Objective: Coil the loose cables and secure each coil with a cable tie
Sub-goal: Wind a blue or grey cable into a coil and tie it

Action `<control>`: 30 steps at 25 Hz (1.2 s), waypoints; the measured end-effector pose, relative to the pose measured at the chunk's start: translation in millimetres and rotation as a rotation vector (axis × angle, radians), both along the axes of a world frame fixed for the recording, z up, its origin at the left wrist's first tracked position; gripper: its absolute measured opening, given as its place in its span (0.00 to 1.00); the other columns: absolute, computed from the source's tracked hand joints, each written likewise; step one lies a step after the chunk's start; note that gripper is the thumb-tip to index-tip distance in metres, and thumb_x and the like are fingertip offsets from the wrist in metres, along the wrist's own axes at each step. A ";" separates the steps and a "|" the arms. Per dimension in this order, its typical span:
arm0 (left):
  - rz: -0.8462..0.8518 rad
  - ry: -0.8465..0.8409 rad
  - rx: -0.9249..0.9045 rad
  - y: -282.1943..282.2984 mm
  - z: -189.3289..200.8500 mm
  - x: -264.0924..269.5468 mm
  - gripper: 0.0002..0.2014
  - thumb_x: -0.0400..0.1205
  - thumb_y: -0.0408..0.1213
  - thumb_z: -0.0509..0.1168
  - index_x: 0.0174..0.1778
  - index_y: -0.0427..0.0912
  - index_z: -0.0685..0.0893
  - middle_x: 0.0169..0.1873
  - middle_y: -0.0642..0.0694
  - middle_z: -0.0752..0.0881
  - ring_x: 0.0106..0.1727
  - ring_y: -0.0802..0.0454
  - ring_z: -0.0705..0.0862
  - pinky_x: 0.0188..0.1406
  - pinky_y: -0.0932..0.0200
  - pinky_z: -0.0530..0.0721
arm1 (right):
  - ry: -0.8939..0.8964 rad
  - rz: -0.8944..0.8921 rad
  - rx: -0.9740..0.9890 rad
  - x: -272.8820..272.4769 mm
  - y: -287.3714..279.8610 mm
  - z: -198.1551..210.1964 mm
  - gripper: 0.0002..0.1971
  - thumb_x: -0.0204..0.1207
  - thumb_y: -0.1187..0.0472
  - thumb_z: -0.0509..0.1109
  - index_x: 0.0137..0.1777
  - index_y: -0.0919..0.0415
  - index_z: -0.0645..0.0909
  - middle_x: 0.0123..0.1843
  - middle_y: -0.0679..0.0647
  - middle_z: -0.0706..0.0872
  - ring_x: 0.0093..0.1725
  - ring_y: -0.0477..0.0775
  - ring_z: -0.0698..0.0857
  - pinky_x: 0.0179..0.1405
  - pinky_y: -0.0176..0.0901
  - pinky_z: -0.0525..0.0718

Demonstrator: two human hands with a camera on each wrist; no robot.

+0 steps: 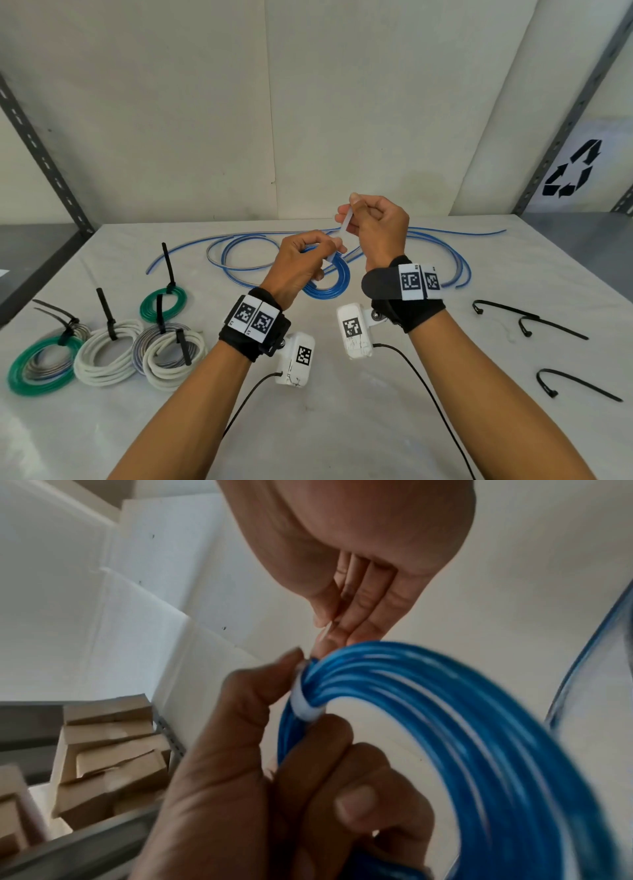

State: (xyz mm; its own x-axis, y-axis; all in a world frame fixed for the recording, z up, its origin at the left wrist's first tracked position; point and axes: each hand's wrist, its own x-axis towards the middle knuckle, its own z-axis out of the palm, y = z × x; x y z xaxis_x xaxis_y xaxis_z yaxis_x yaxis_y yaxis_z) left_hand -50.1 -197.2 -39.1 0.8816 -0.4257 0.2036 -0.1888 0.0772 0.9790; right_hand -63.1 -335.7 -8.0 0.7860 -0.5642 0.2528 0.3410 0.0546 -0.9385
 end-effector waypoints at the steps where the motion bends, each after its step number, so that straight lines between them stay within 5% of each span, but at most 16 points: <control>1: -0.002 0.021 -0.020 4.7 1.6 1.4 0.12 0.86 0.36 0.67 0.39 0.39 0.90 0.38 0.47 0.89 0.27 0.52 0.69 0.29 0.60 0.75 | -0.001 0.028 -0.021 0.6 3.2 2.3 0.09 0.85 0.64 0.70 0.56 0.72 0.85 0.41 0.61 0.92 0.37 0.55 0.93 0.38 0.42 0.90; 5: 0.115 0.154 -0.162 25.2 8.8 11.3 0.12 0.87 0.38 0.66 0.43 0.35 0.88 0.21 0.55 0.77 0.21 0.58 0.64 0.24 0.64 0.70 | 0.155 0.242 -0.184 -1.9 15.6 5.9 0.14 0.83 0.54 0.72 0.59 0.66 0.85 0.47 0.59 0.94 0.41 0.55 0.93 0.45 0.45 0.91; 8: 0.134 0.220 -0.257 40.9 18.7 18.2 0.14 0.87 0.39 0.65 0.37 0.40 0.86 0.20 0.53 0.72 0.20 0.58 0.62 0.19 0.66 0.68 | 0.255 0.444 -0.347 -3.3 26.1 5.4 0.16 0.83 0.54 0.73 0.62 0.65 0.86 0.49 0.61 0.94 0.46 0.60 0.93 0.51 0.53 0.92; 11: 0.171 0.237 -0.269 54.0 25.5 25.5 0.15 0.88 0.41 0.66 0.35 0.43 0.78 0.22 0.50 0.72 0.20 0.56 0.64 0.18 0.64 0.70 | 0.242 0.598 -0.266 -2.4 39.5 11.0 0.11 0.83 0.60 0.72 0.58 0.68 0.86 0.46 0.65 0.93 0.42 0.59 0.93 0.46 0.50 0.92; 13: 0.289 0.180 -0.201 63.2 26.2 33.0 0.16 0.87 0.46 0.66 0.38 0.41 0.77 0.28 0.44 0.79 0.24 0.52 0.73 0.23 0.61 0.79 | 0.195 0.582 -0.361 0.7 51.7 10.9 0.07 0.79 0.66 0.76 0.55 0.67 0.86 0.42 0.64 0.93 0.40 0.56 0.93 0.45 0.51 0.93; 16: 0.555 -0.101 0.120 79.8 18.7 34.8 0.19 0.86 0.58 0.63 0.53 0.44 0.83 0.50 0.49 0.88 0.47 0.55 0.87 0.44 0.61 0.85 | 0.161 0.441 -0.408 11.2 66.4 7.7 0.11 0.77 0.63 0.79 0.54 0.69 0.87 0.41 0.62 0.93 0.42 0.59 0.94 0.45 0.57 0.93; 19: 0.250 -0.131 0.238 95.7 16.0 25.2 0.26 0.82 0.64 0.65 0.68 0.49 0.83 0.60 0.53 0.88 0.58 0.56 0.88 0.54 0.56 0.88 | 0.198 0.438 -0.340 24.2 75.5 6.8 0.11 0.79 0.61 0.77 0.54 0.71 0.88 0.44 0.65 0.93 0.45 0.62 0.94 0.49 0.60 0.93; 21: 0.045 -0.022 0.211 106.2 10.8 22.8 0.22 0.85 0.53 0.68 0.71 0.44 0.81 0.60 0.44 0.90 0.58 0.48 0.91 0.53 0.49 0.91 | 0.187 0.525 -0.349 27.7 83.2 5.5 0.11 0.83 0.61 0.72 0.54 0.71 0.89 0.48 0.65 0.93 0.48 0.62 0.93 0.53 0.58 0.92; 24: 0.183 0.124 0.051 122.8 9.9 32.3 0.16 0.90 0.38 0.62 0.67 0.30 0.77 0.53 0.28 0.90 0.48 0.36 0.93 0.46 0.49 0.93 | 0.125 0.491 -0.348 24.8 89.1 -4.5 0.06 0.84 0.65 0.70 0.48 0.61 0.89 0.44 0.62 0.93 0.43 0.57 0.93 0.50 0.52 0.92; 26: 0.297 0.184 -0.009 141.5 14.7 42.6 0.11 0.90 0.34 0.61 0.62 0.29 0.74 0.47 0.24 0.87 0.37 0.38 0.93 0.39 0.49 0.94 | 0.120 0.377 -0.551 23.6 87.8 -31.0 0.06 0.81 0.61 0.72 0.43 0.55 0.88 0.41 0.56 0.92 0.41 0.55 0.91 0.50 0.58 0.91; 28: 0.381 0.181 0.066 168.3 20.4 54.5 0.07 0.90 0.32 0.61 0.58 0.31 0.75 0.43 0.27 0.84 0.29 0.46 0.91 0.32 0.51 0.93 | 0.293 0.480 -0.932 15.7 90.4 -63.5 0.12 0.82 0.51 0.72 0.59 0.57 0.88 0.57 0.57 0.91 0.58 0.56 0.89 0.65 0.57 0.84; 30: 0.474 0.170 0.236 201.5 21.7 66.4 0.08 0.89 0.32 0.63 0.56 0.29 0.79 0.37 0.35 0.81 0.24 0.52 0.88 0.29 0.55 0.92 | 0.598 0.758 -1.303 7.1 95.2 -90.7 0.35 0.84 0.40 0.65 0.84 0.58 0.66 0.85 0.60 0.69 0.84 0.58 0.67 0.84 0.55 0.64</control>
State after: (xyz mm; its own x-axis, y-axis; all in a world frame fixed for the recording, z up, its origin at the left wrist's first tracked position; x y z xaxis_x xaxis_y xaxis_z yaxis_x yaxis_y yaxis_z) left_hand 16.3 4.3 -17.3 0.9999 0.0090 -0.0111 0.0127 -0.2030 0.9791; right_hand -56.0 -240.6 -98.7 0.9257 0.3186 -0.2040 0.1959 -0.8650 -0.4620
